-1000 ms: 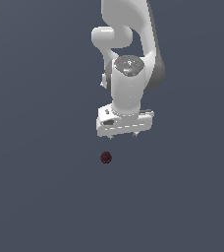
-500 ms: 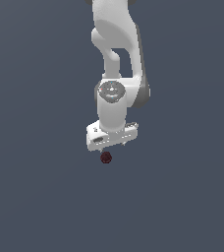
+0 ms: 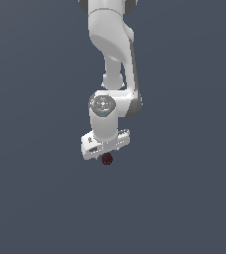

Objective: Pick up the object and move it to a goal position.

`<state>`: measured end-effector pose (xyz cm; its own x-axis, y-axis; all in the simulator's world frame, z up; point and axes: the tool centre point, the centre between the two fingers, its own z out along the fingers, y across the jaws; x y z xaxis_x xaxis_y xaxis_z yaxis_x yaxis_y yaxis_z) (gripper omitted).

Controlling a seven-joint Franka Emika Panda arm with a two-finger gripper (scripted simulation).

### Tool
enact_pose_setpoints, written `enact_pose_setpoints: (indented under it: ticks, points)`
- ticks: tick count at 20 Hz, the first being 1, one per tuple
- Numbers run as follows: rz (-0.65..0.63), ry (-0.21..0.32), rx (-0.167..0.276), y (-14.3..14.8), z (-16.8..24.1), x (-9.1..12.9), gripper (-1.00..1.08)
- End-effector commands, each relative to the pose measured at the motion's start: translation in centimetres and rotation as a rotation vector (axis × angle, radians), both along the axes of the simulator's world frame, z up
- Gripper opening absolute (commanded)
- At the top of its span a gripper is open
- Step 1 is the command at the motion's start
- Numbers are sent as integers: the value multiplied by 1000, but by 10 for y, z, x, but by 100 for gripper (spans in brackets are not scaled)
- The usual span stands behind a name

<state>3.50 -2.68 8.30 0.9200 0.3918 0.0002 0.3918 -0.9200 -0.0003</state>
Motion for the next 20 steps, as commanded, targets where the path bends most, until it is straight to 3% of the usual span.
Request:
enact_pose_setpoints:
  ticks: [1,7,20]
  points:
    - [12,0,0,-3,-4,1,100]
    - [10,1,0,-3,-7,0,100]
    - [14,0,0,-3,-55,0,100]
